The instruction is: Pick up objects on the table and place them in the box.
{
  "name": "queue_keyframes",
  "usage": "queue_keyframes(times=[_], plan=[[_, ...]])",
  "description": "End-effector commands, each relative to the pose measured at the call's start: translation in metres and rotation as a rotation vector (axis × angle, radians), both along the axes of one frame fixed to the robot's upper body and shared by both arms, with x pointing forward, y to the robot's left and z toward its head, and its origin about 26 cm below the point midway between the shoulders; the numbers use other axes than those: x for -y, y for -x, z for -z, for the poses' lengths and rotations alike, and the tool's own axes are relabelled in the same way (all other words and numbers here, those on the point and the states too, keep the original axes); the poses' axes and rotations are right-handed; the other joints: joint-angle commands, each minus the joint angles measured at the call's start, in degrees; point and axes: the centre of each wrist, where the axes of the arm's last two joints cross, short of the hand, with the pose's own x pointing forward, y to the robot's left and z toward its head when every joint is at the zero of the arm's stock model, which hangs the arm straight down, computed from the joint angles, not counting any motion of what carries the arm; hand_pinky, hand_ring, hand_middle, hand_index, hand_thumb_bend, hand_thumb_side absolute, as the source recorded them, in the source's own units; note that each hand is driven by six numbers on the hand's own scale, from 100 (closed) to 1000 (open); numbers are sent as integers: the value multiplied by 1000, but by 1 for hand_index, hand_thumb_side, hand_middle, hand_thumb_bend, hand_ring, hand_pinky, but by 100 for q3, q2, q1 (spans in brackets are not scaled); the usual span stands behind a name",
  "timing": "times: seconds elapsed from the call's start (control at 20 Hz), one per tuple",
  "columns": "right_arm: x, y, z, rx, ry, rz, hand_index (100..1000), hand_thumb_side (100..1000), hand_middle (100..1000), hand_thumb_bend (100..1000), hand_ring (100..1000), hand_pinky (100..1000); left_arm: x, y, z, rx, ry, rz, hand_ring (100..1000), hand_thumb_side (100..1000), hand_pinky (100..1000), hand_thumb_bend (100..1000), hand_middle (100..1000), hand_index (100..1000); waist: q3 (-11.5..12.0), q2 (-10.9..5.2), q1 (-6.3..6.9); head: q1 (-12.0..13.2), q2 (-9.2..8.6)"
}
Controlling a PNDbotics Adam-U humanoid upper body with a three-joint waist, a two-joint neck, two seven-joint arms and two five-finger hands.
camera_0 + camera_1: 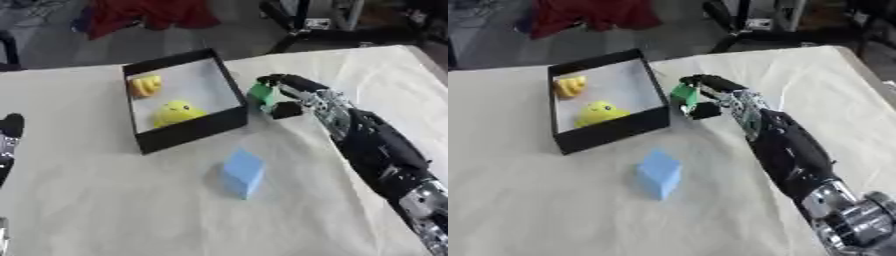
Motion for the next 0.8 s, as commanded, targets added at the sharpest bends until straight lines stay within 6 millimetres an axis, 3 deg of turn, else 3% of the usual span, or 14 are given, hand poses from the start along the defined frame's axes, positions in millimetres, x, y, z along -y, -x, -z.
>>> queue_keyframes(times=[0.05, 0.3, 0.55, 0.7, 0.8], plan=[[-1, -4, -9, 23, 1, 3, 1000, 680, 897, 100, 919, 860, -1, -1, -10, 35, -11, 4, 589, 689, 670, 783, 608, 805, 17, 35, 77, -7, -10], [1, -3, -7, 20, 9, 31, 1000, 609, 877, 100, 913, 856, -1, -1, -11, 36, -10, 4, 589, 689, 669, 782, 608, 805, 21, 38, 77, -11, -10], [2, -3, -4, 14, 28, 49, 995, 413, 797, 100, 899, 848, 0, -2, -11, 37, -9, 4, 589, 689, 669, 782, 608, 805, 26, 38, 81, -14, -10], [1, -3, -3, 19, 30, 60, 980, 117, 708, 100, 876, 833, 0, -2, -11, 38, -8, 4, 589, 689, 669, 782, 608, 805, 31, 36, 81, -20, -10], [2, -3, -4, 46, 14, 80, 965, 100, 615, 100, 847, 819, 0, -2, -11, 38, -7, 4, 589, 689, 669, 782, 608, 805, 34, 35, 81, -17, -10]])
